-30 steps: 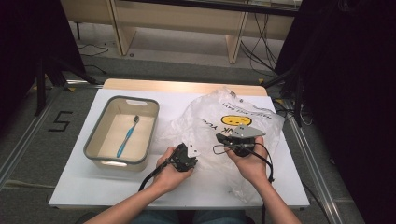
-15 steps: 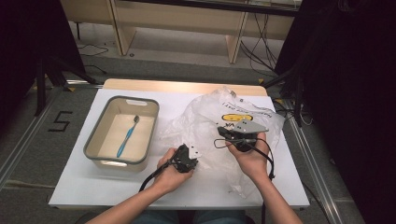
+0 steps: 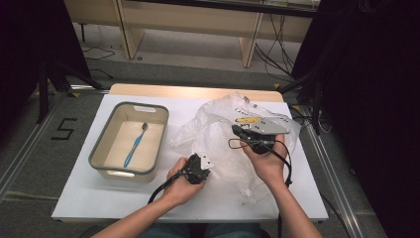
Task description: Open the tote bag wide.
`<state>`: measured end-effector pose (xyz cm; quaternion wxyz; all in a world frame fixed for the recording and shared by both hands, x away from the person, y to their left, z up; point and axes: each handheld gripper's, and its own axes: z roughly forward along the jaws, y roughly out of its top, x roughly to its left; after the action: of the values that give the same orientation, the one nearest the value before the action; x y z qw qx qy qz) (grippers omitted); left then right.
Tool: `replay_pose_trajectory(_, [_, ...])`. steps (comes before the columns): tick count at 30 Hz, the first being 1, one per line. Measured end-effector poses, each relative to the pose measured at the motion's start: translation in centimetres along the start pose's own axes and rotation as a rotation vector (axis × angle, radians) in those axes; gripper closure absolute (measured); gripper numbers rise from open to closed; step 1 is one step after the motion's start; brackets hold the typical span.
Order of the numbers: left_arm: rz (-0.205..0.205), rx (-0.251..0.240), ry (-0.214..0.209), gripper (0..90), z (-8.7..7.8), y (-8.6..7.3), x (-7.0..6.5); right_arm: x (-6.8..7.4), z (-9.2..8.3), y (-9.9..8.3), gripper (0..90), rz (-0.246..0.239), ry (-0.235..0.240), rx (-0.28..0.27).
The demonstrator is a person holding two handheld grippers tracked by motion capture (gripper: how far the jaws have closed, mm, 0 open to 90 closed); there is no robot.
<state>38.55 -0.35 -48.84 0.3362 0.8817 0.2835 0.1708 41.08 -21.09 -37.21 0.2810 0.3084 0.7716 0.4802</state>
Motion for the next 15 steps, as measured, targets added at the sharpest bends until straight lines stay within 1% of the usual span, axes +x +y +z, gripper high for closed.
replay_pose_trajectory(4, [0.004, 0.000, 0.002, 85.1, -0.01, 0.00, -0.04, -0.08, 0.03, 0.43, 90.0, 0.002, 0.000, -0.010])
replay_pose_trajectory(8, [0.001, 0.000, 0.003, 84.2, -0.06, -0.02, -0.01, 0.02, 0.31, 0.31, 90.0, 0.004, 0.001, -0.002])
replay_pose_trajectory(15, [0.011, 0.009, 0.003, 83.7, -0.15, -0.01, -0.02, -0.06, 0.38, 0.41, 90.0, 0.006, -0.001, -0.011])
